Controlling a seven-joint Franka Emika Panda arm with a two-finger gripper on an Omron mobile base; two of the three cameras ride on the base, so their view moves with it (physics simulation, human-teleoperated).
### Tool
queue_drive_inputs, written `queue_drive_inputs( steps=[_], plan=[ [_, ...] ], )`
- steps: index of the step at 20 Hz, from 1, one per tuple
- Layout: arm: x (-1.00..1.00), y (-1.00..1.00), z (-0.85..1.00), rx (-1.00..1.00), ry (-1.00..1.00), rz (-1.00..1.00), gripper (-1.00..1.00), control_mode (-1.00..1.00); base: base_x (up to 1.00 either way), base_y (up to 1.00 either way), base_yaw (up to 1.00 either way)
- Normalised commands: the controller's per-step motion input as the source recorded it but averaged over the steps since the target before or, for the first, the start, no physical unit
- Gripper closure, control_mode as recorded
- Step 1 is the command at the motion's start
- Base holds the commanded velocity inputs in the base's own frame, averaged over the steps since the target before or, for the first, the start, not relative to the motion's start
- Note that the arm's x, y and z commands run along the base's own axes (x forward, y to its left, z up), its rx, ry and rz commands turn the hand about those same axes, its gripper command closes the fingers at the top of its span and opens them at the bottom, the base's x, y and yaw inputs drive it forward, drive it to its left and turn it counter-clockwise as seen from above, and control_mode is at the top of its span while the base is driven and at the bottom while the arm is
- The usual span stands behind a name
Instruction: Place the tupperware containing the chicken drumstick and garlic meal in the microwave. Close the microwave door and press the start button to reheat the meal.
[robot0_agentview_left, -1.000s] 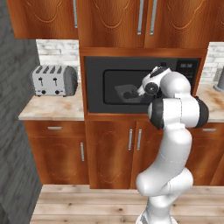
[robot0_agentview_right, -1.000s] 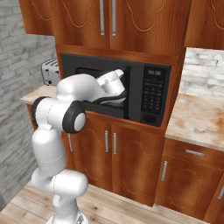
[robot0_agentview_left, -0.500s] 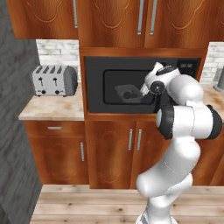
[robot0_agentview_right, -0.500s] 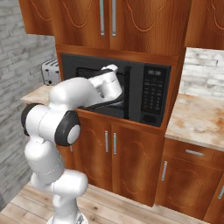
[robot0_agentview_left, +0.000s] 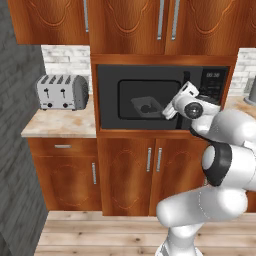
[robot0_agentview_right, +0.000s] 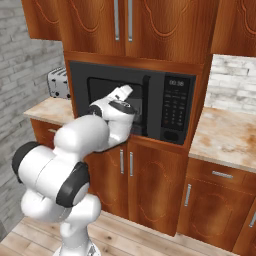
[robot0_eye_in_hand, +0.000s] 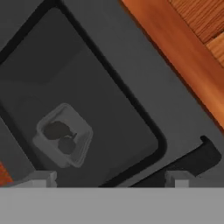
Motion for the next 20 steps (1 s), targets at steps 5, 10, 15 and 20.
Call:
queue_drive_inputs(
  steps=[5, 10, 15, 20],
  plan=[
    [-0.53, 0.0, 1.0, 0.46, 0.17, -0.08, -1.0, -1.0, 0.0, 0.0, 0.0],
    [-0.42, -0.27, 1.0, 0.53, 0.25, -0.13, -1.0, -1.0, 0.0, 0.0, 0.0],
    [-0.61, -0.7, 1.0, 0.64, 0.3, -0.23, -1.0, -1.0, 0.0, 0.0, 0.0],
    [-0.35, -0.66, 0.36, 0.59, 0.19, -0.15, -1.0, -1.0, 0.0, 0.0, 0.0]
  ],
)
